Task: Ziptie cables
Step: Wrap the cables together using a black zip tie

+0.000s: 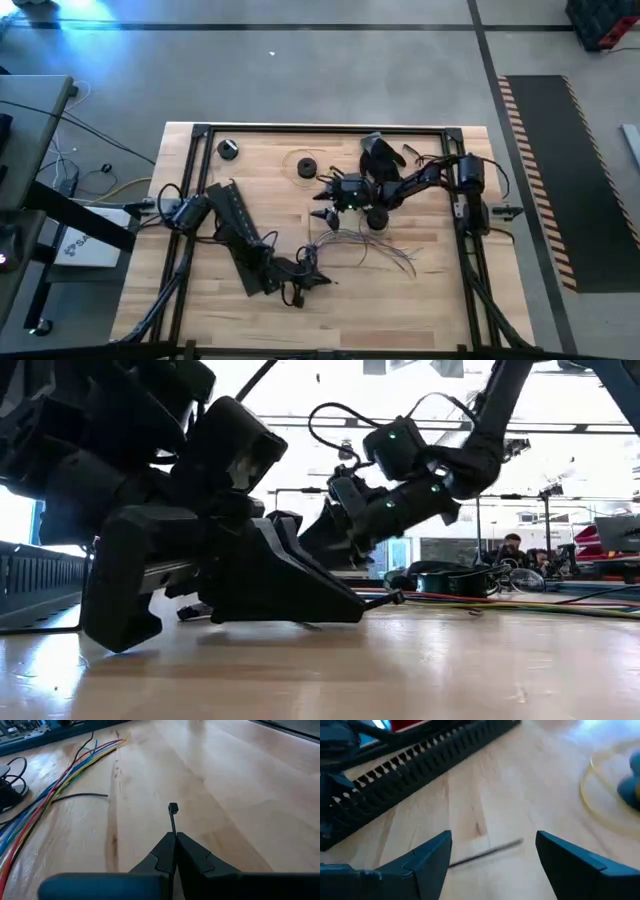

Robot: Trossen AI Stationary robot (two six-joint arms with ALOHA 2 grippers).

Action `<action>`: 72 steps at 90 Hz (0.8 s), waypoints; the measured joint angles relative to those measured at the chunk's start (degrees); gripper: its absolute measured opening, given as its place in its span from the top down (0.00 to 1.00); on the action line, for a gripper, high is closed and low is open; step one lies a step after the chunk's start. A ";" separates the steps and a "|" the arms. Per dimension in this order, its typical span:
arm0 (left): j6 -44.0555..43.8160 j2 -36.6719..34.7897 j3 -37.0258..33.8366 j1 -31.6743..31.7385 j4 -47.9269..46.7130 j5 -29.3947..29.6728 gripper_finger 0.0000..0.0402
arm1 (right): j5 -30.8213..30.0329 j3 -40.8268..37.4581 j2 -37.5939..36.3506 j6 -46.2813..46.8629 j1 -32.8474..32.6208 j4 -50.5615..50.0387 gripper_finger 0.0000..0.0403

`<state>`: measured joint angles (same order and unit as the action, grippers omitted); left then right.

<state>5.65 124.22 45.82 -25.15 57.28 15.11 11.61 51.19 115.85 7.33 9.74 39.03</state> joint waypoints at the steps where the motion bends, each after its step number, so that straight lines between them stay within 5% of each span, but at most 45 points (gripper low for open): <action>1: 0.00 0.00 0.00 0.00 0.00 -0.01 1.00 | 0.24 0.37 0.10 -1.07 0.10 -0.51 0.32; 39: 0.59 -0.02 0.02 0.00 3.14 -0.02 1.00 | 9.73 19.37 7.86 -32.30 0.41 -31.47 0.36; 72: 0.60 -0.07 -0.19 -0.81 6.04 0.72 1.00 | 12.41 25.89 10.32 -39.31 0.32 -45.19 0.86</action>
<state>6.25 124.16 45.63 -25.96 63.32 15.83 24.02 77.08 126.17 -31.99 10.06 -6.16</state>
